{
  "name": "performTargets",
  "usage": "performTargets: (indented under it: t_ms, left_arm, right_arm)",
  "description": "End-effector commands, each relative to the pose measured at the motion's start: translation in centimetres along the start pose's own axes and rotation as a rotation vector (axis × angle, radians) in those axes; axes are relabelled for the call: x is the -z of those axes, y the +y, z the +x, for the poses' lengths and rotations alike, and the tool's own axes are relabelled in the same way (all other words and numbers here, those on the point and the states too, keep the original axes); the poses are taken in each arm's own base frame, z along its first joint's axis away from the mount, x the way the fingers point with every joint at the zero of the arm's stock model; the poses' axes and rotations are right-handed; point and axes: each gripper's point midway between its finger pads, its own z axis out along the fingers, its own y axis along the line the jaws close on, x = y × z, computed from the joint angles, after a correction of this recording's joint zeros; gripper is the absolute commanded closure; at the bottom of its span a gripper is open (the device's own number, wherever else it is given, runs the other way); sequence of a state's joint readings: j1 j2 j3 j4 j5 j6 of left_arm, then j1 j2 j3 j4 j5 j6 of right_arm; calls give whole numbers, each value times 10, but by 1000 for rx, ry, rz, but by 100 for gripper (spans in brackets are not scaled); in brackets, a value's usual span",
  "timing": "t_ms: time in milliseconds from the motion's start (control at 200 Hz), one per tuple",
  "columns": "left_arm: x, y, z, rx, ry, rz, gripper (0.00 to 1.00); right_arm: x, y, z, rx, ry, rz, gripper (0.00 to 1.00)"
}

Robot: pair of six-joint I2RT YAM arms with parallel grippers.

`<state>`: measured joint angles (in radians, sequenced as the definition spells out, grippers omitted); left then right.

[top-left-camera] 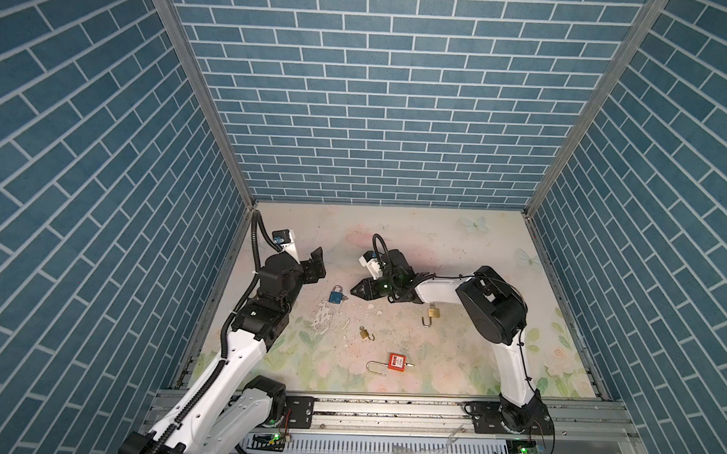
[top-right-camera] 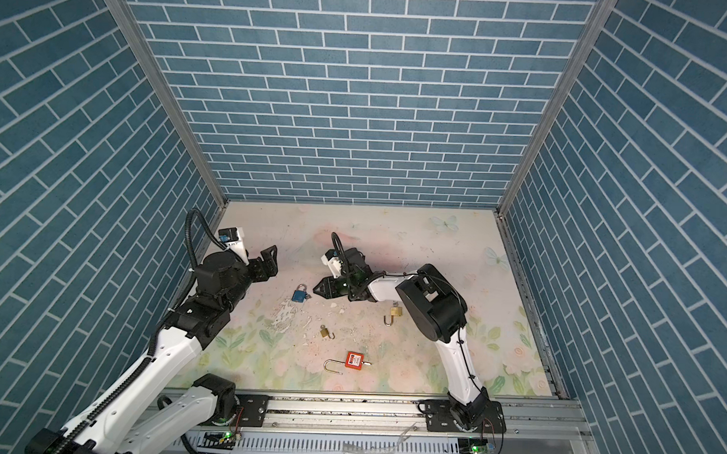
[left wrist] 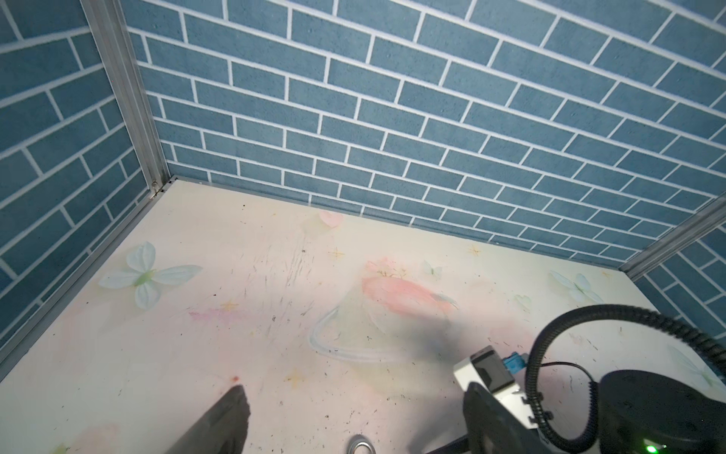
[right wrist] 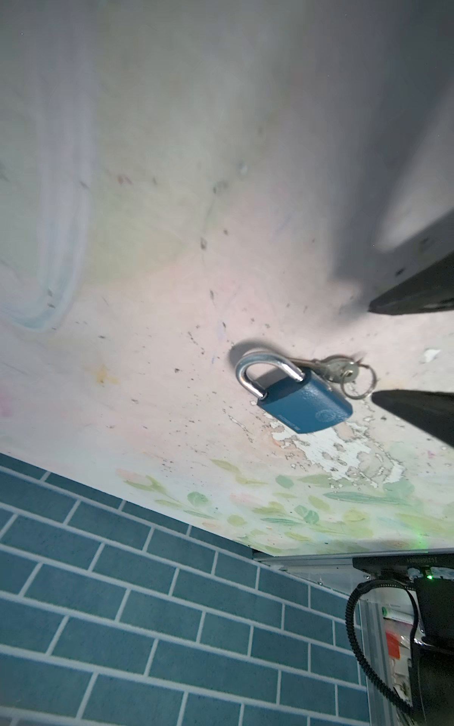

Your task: Lock with the key

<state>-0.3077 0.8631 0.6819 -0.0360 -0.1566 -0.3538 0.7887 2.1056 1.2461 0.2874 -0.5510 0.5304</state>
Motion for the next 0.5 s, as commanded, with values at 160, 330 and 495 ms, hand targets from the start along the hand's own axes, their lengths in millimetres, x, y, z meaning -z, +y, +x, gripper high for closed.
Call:
performTargets:
  t_ms: [160, 330, 495]
  left_arm:
    - [2, -7, -7, 72, -1, 32, 14]
    - [-13, -24, 9, 83, 104, 64, 14]
    - [-31, -50, 33, 27, 217, 39, 14]
  right_arm:
    - [91, 5, -58, 177, -218, 178, 60]
    - [150, -19, -58, 167, -328, 346, 53]
    - [197, -47, -44, 109, -400, 487, 42]
